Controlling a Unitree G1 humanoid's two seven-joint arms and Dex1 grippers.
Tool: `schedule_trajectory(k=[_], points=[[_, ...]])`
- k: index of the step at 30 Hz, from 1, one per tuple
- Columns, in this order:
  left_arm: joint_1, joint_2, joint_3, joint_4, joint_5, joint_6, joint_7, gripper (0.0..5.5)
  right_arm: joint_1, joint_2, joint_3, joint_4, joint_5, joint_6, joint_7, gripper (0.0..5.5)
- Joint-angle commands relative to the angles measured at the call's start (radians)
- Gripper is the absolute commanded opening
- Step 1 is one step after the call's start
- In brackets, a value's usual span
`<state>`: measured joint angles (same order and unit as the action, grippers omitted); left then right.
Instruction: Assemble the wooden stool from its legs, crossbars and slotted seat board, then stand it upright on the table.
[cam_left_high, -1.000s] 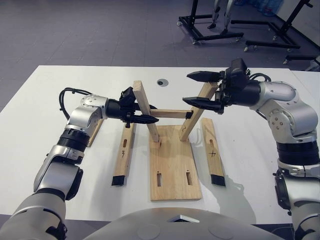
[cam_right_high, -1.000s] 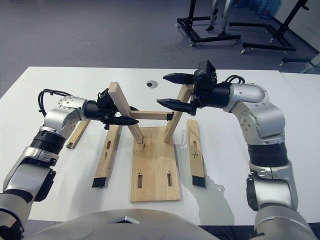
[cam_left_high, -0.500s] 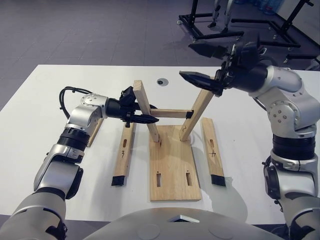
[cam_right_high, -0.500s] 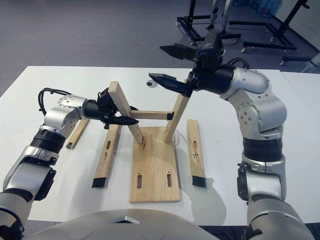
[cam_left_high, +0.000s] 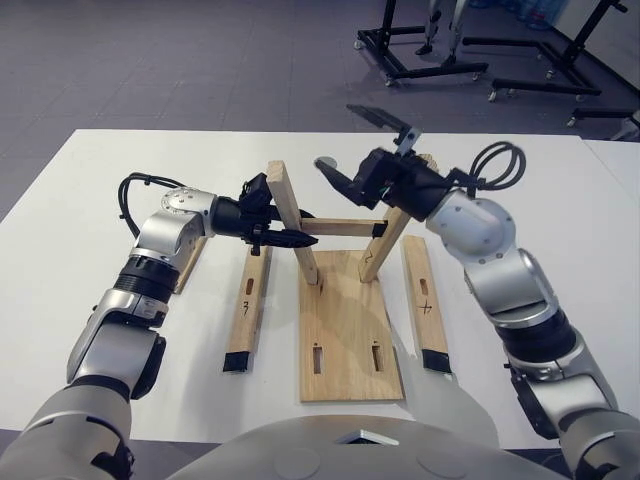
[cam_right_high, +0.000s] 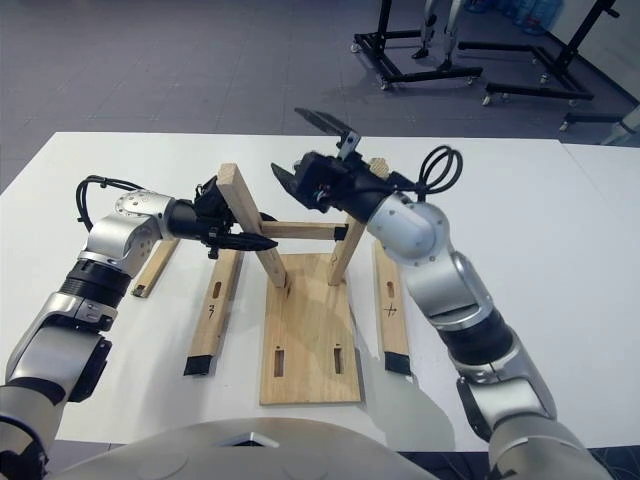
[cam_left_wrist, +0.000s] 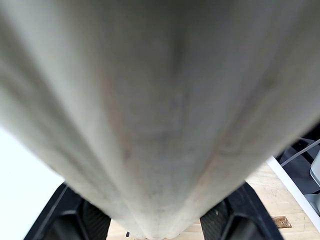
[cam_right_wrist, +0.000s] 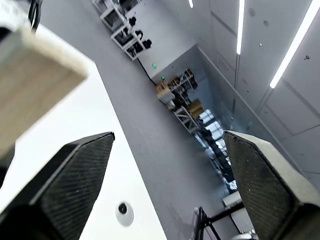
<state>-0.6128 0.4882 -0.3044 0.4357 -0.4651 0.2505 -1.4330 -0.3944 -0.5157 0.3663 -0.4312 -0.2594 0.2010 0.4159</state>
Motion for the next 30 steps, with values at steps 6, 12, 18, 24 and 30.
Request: schedule_trajectory(k=[6,12,18,24,30], points=[[0.104,0.014,-0.109,0.026,0.133,0.067,0.012,2.02,0.146,-0.105,0.181,0.124,-0.138,0.037,0.223,4.00],[0.103,0.011,-0.110,0.030,0.134,0.064,0.019,2.02,0.125,-0.093,0.162,0.115,-0.119,0.014,0.251,4.00],[0.107,0.012,-0.110,0.034,0.136,0.058,0.017,2.02,0.050,-0.015,0.067,0.119,-0.129,-0.100,0.083,4.00],[0.112,0.021,-0.111,0.028,0.136,0.060,0.012,2.02,0.074,0.068,-0.033,0.076,-0.161,-0.170,-0.096,4.00],[0.117,0.029,-0.118,0.020,0.138,0.065,0.004,2.02,0.201,-0.118,0.159,0.124,-0.225,-0.099,0.273,4.00]])
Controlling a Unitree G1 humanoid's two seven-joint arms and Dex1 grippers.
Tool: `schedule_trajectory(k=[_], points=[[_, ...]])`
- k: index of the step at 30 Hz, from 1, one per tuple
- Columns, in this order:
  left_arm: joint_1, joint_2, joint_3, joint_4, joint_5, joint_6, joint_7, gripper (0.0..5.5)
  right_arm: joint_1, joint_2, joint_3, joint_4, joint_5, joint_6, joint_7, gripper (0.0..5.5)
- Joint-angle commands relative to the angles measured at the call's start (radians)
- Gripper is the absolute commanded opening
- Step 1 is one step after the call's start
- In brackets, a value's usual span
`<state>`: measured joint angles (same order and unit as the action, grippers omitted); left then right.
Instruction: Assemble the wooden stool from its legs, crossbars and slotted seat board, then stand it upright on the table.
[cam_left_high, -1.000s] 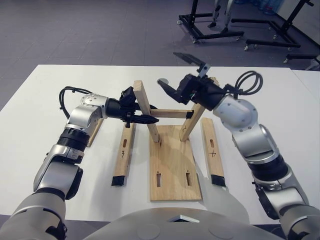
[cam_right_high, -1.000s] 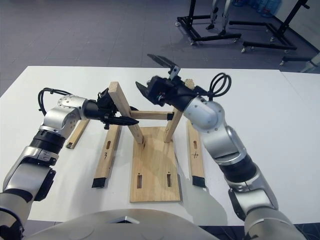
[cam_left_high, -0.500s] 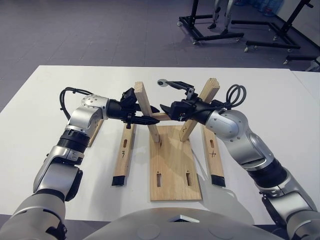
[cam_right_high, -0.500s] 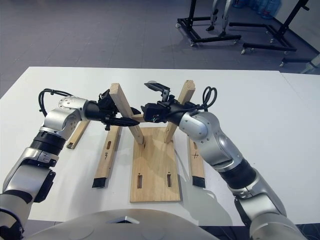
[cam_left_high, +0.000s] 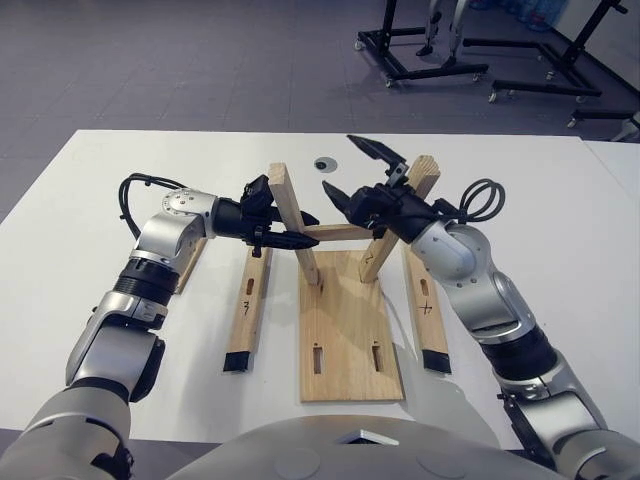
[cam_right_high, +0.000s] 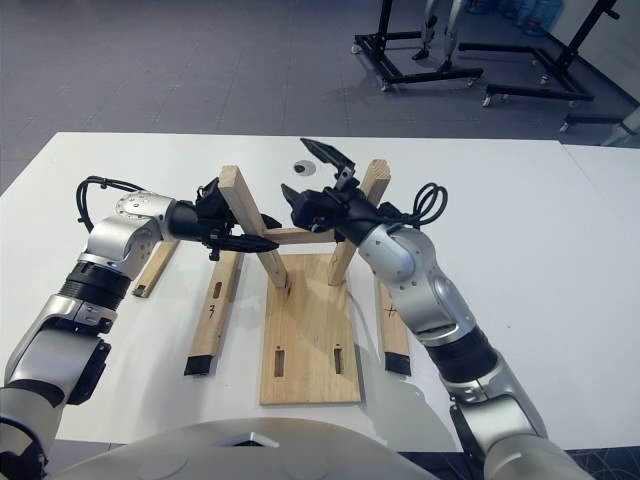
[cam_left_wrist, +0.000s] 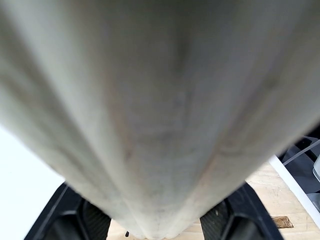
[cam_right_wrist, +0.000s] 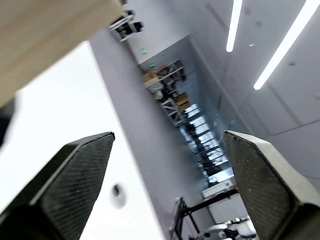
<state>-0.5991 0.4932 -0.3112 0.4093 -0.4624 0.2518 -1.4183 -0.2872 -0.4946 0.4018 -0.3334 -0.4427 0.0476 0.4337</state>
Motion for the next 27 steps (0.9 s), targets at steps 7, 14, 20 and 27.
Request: schedule_trajectory(k=[7,14,20,27], points=[[0.107,0.024,-0.110,0.043,0.132,0.066,-0.010,2.02,0.048,-0.106,0.056,0.035,0.044,0.002,0.218,4.00],[0.132,0.025,-0.101,0.037,0.119,0.069,-0.008,2.02,-0.036,-0.019,-0.320,-0.010,0.704,0.007,0.263,4.00],[0.123,0.034,-0.099,0.041,0.121,0.068,-0.017,2.02,-0.227,-0.054,-0.621,0.135,1.088,0.208,0.244,4.00],[0.102,0.027,-0.108,0.042,0.124,0.078,-0.026,2.02,-0.079,-0.182,-0.729,0.472,1.153,0.332,0.473,4.00]])
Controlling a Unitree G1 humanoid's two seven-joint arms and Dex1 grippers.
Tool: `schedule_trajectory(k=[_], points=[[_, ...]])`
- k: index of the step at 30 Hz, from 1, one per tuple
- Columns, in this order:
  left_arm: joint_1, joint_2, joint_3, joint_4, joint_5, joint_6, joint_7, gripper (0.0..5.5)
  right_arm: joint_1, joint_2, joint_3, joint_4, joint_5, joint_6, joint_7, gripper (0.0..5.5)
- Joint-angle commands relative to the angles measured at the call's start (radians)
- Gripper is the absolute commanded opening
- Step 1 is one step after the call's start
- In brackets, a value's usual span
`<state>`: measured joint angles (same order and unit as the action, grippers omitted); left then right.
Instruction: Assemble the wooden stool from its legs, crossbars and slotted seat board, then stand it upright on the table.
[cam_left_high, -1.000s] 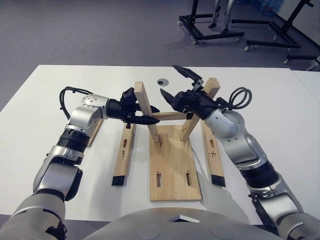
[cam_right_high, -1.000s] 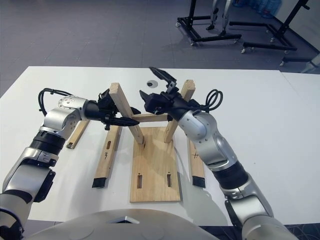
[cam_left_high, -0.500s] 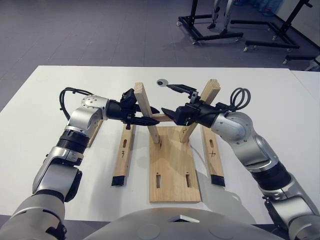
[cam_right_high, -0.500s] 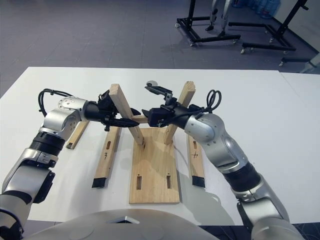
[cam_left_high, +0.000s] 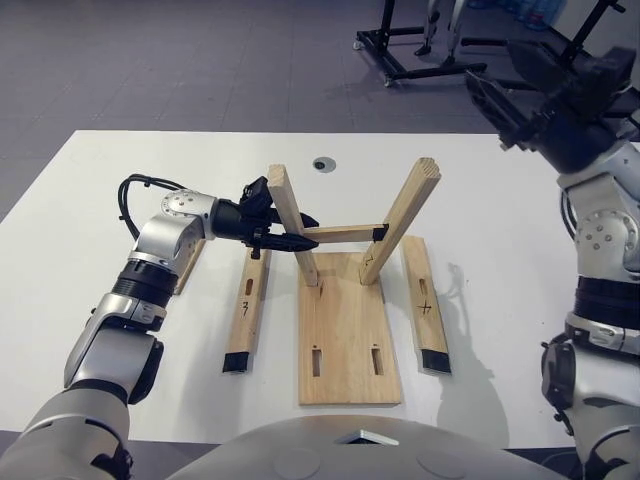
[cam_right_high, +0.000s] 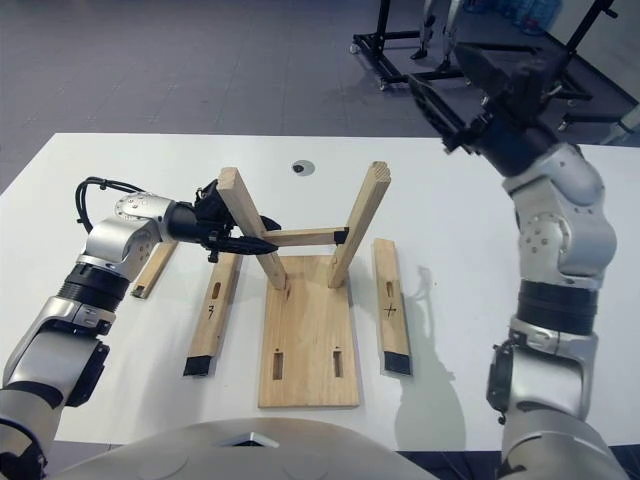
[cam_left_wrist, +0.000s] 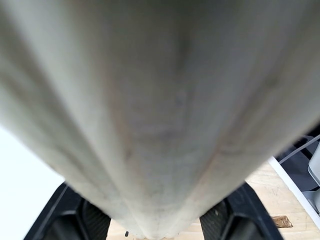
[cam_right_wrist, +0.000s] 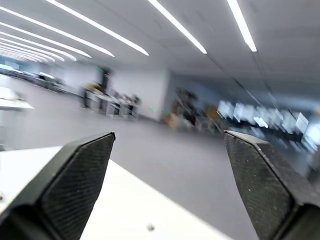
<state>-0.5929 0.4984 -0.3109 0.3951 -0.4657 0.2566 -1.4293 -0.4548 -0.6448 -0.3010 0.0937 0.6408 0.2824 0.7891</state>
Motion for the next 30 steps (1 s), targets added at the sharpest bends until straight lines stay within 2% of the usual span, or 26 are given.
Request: schedule_trajectory(k=[1,9,30], points=[[0.094,0.022,-0.108,0.053,0.124,0.078,-0.018,2.02,0.120,-0.039,-0.035,0.036,0.106,0.138,0.163,4.00],[0.081,0.032,-0.114,0.063,0.134,0.069,-0.029,2.02,0.123,-0.019,0.022,0.011,0.147,0.254,0.262,4.00],[0.019,0.009,-0.151,0.048,0.149,0.072,-0.057,2.02,0.040,0.073,0.207,-0.013,0.116,0.309,0.385,4.00]])
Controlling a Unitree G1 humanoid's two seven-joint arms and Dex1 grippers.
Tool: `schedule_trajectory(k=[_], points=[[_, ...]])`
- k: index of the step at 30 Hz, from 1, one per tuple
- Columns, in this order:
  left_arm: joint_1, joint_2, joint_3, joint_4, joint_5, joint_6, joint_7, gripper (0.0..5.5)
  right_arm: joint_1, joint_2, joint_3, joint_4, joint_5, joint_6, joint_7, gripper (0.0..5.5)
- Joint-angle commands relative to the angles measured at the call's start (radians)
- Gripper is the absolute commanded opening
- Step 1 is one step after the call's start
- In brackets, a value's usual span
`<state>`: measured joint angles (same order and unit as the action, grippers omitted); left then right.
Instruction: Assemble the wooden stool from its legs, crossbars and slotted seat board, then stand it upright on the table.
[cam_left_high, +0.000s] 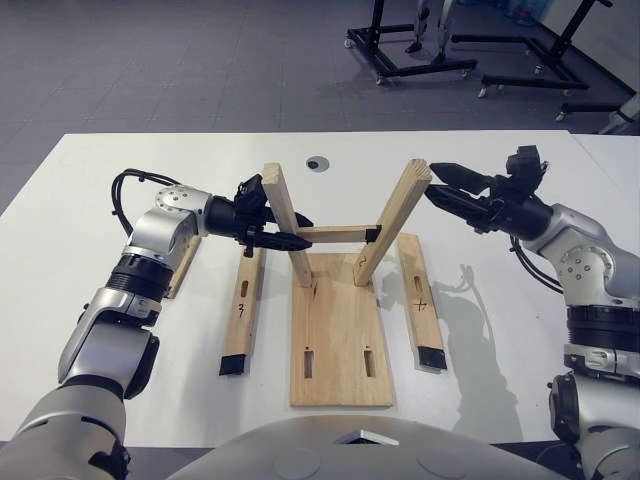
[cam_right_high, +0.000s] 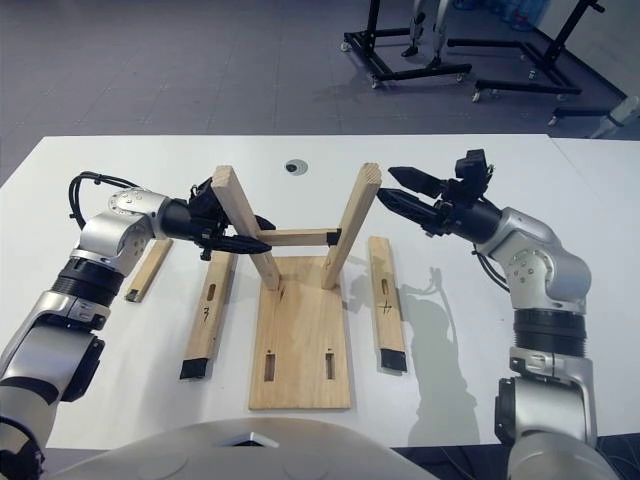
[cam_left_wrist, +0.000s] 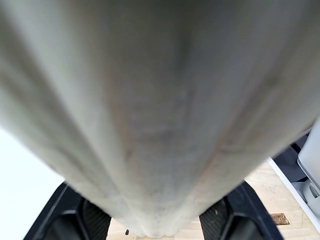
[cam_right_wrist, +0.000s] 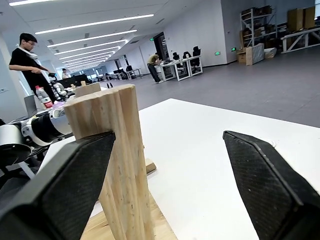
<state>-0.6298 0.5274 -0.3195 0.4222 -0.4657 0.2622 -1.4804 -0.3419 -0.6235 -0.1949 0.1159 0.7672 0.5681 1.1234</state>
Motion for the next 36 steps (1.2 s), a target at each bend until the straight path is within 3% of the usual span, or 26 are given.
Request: schedule_trajectory(k=[1,14,25,36], points=[[0.056,-0.022,-0.146,0.013,0.149,0.065,-0.009,2.02,-0.080,0.057,0.106,-0.034,-0.013,0.024,0.051,4.00],[0.026,-0.088,-0.147,0.073,0.153,0.037,0.006,2.02,-0.128,0.084,0.130,-0.059,-0.041,0.001,0.067,4.00],[0.092,-0.010,-0.070,-0.006,0.100,0.027,-0.002,2.02,-0.021,-0.037,0.072,0.035,-0.174,-0.112,0.083,4.00],[0.090,-0.013,-0.055,-0.008,0.106,0.032,0.010,2.02,-0.040,-0.021,0.008,0.108,-0.226,-0.196,-0.017,4.00]])
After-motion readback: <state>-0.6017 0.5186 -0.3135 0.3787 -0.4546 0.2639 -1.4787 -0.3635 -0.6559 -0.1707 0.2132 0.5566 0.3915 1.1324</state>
